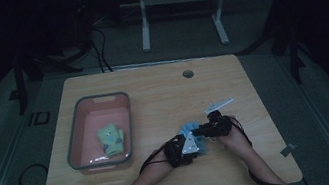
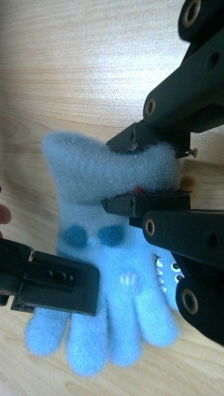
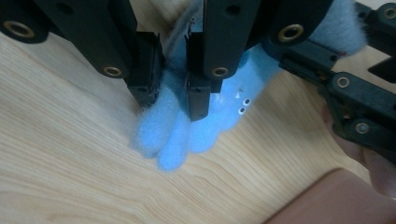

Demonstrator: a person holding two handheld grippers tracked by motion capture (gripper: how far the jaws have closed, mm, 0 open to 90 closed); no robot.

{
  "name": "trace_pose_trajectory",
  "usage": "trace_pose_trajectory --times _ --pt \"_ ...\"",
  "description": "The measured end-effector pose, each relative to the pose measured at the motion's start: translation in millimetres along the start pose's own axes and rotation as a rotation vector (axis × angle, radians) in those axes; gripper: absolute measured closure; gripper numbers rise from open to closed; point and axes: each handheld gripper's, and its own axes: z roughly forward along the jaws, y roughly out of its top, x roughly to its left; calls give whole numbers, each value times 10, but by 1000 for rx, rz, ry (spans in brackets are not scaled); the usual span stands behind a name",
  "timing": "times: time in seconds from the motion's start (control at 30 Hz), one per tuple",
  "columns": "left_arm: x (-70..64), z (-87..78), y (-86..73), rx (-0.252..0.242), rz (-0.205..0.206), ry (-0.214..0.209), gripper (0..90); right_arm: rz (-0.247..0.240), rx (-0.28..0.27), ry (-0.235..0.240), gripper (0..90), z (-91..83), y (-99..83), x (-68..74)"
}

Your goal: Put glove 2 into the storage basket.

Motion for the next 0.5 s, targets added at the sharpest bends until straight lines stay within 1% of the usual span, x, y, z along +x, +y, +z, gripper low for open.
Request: trace_pose_trajectory --times 0.03,0.07,0.17,0.23,0.37,0.4,0.47,0.5 --pt "6 -58 15 1 4 1 756 1 -14 16 789 -17 28 21" --pt "13 -93 23 2 4 -3 756 -1 -18 23 790 -27 44 31" --pt "24 -192 44 9 21 -1 756 -17 -24 36 794 -56 103 89" --pt "34 -266 54 3 16 -2 756 -32 -32 35 797 -73 147 133" --pt "30 -399 61 8 28 14 756 -42 -44 57 800 -95 231 204" --pt "33 -430 60 4 25 16 757 -41 -48 62 801 -98 250 220" --pt "40 -493 62 6 29 26 757 -49 -52 61 804 -97 285 251" --pt "40 -493 62 6 29 26 757 -50 -58 64 805 -97 303 265"
